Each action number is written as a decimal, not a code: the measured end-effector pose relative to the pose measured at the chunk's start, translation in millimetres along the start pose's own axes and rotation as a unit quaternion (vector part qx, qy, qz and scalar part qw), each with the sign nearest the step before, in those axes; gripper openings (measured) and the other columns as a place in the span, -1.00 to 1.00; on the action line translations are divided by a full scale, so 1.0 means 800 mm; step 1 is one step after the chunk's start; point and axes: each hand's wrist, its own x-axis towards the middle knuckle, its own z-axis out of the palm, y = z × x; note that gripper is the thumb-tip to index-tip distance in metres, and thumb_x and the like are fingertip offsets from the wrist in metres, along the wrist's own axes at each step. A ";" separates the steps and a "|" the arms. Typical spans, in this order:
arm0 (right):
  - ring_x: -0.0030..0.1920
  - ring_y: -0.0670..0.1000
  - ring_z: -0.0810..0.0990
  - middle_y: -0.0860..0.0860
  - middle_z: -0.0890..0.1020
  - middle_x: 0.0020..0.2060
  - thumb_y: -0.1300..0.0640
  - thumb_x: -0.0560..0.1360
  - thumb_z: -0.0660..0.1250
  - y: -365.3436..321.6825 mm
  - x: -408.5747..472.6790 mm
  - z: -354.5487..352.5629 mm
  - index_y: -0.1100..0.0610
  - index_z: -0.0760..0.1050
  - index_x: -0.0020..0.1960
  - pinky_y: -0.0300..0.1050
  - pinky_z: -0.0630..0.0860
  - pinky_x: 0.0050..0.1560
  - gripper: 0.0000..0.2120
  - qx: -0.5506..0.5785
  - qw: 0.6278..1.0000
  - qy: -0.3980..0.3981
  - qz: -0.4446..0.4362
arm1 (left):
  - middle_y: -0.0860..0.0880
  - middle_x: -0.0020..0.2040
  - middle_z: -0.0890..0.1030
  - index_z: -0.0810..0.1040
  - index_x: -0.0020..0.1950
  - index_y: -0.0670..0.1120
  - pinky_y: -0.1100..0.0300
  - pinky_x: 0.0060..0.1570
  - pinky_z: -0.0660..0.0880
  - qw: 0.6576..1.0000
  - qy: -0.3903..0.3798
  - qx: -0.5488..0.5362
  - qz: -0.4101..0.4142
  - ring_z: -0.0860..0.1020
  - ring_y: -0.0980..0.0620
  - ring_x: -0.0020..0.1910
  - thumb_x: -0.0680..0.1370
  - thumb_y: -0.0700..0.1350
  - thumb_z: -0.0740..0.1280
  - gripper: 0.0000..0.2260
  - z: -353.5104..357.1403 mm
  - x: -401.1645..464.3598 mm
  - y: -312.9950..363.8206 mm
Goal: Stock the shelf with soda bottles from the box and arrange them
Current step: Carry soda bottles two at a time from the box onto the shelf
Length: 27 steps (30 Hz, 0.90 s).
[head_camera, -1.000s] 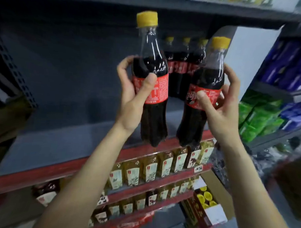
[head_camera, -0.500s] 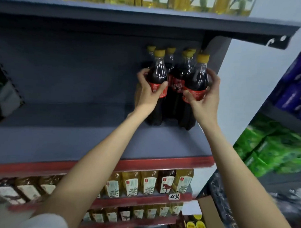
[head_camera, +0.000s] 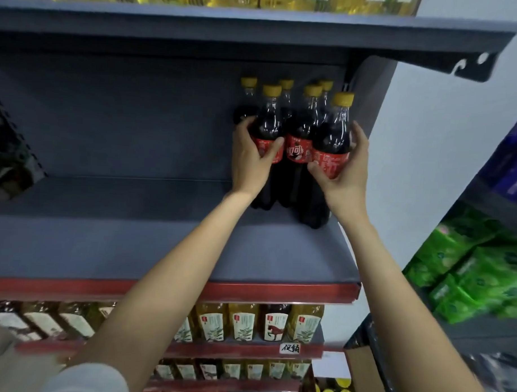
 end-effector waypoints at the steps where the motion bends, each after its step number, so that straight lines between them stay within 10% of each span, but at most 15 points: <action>1: 0.41 0.07 0.33 0.07 0.34 0.39 0.12 0.35 0.47 0.000 -0.003 0.000 0.04 0.12 0.48 0.17 0.33 0.39 -0.19 -0.006 1.000 -0.005 -0.007 | -0.15 0.34 0.35 0.27 0.39 -0.18 0.34 0.22 0.28 1.000 0.008 0.009 -0.003 0.38 0.03 0.28 0.49 -0.02 0.42 -0.43 0.000 0.000 0.003; 9: 0.47 0.10 0.16 0.21 0.22 0.44 0.11 0.46 0.41 -0.033 -0.050 -0.007 0.20 0.13 0.50 -0.24 0.07 0.46 -0.27 -0.119 0.991 0.024 -0.053 | -0.10 0.35 0.34 0.29 0.42 -0.12 0.04 0.38 0.27 0.998 0.017 0.049 -0.022 0.31 -0.09 0.36 0.47 -0.08 0.41 -0.43 -0.026 -0.027 0.032; 17: 0.26 0.07 0.42 0.23 0.51 0.18 0.25 0.52 0.34 -0.122 -0.116 0.049 0.34 0.43 0.25 -0.06 0.33 0.33 -0.67 -0.028 0.966 0.067 -0.247 | 0.13 0.02 0.61 0.46 0.16 0.02 0.05 0.22 0.43 0.989 0.108 -0.096 -0.009 0.55 0.13 0.11 0.54 -0.04 0.25 -0.80 -0.160 -0.137 0.087; 27: 0.03 -0.03 0.55 0.03 0.58 -0.01 0.23 0.53 0.32 -0.224 -0.337 0.221 0.20 0.43 0.14 -0.24 0.45 0.12 -0.80 0.153 0.932 -0.163 -0.285 | 0.21 -0.07 0.59 0.52 0.09 0.01 0.22 -0.01 0.48 0.978 0.173 0.120 -0.020 0.59 0.13 -0.04 0.57 -0.13 0.23 -0.86 -0.450 -0.325 0.033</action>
